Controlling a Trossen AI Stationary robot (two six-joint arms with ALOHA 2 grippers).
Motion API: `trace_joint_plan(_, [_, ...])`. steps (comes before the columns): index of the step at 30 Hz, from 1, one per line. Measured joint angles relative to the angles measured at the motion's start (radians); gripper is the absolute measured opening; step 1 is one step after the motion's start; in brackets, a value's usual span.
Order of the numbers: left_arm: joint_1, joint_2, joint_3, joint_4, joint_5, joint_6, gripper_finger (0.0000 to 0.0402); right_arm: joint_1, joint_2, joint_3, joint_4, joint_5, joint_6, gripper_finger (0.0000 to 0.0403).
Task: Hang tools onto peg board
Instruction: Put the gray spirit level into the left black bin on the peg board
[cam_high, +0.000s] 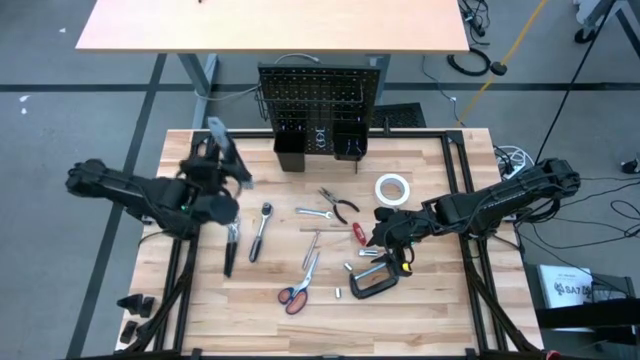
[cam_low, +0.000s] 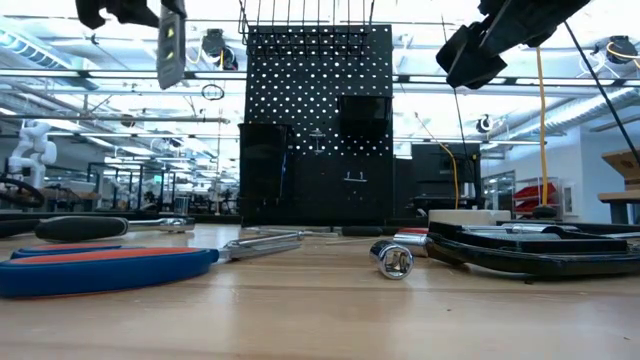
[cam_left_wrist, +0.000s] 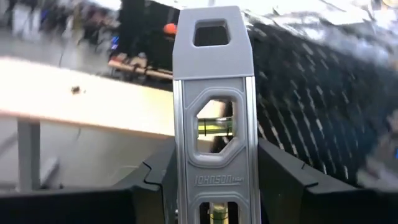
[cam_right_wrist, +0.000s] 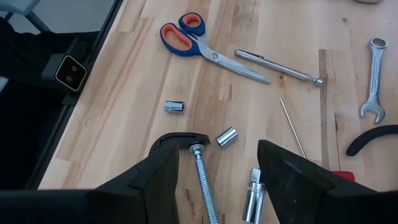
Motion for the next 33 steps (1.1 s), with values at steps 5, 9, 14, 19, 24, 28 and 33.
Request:
trace_joint_plan(5, [0.115, -0.057, 0.0, 0.005, 0.001, -0.118, 0.0157, 0.0, 0.0, 0.0, 0.001, 0.0, 0.0, 0.0212])
trace_joint_plan(9, [0.209, -0.057, 0.0, 0.078, 0.015, -0.152, 0.0157, 0.0, 0.0, 0.0, 0.016, 0.0, -0.001, 0.0212])
trace_joint_plan(14, [0.295, -0.027, 0.0, 0.259, 0.129, -0.042, 0.0157, 0.0, 0.0, 0.0, 0.065, 0.0, -0.041, 0.0212])
trace_joint_plan(19, [0.359, 0.013, 0.0, 0.463, 0.229, 0.096, 0.0157, 0.0, 0.001, 0.0, 0.117, 0.0, -0.072, 0.0212])
trace_joint_plan(24, [0.408, 0.083, 0.0, 0.634, 0.275, 0.227, 0.0157, -0.002, 0.001, 0.0, 0.145, 0.003, -0.143, 0.0212])
trace_joint_plan(28, [0.447, 0.12, 0.0, 0.639, 0.283, 0.195, 0.0157, 0.002, 0.001, 0.0, 0.155, -0.003, -0.088, 0.0212])
trace_joint_plan(33, [0.486, 0.163, 0.0, 0.638, 0.291, 0.071, 0.0157, 0.015, 0.01, 0.0, 0.155, -0.003, -0.062, 0.0212])
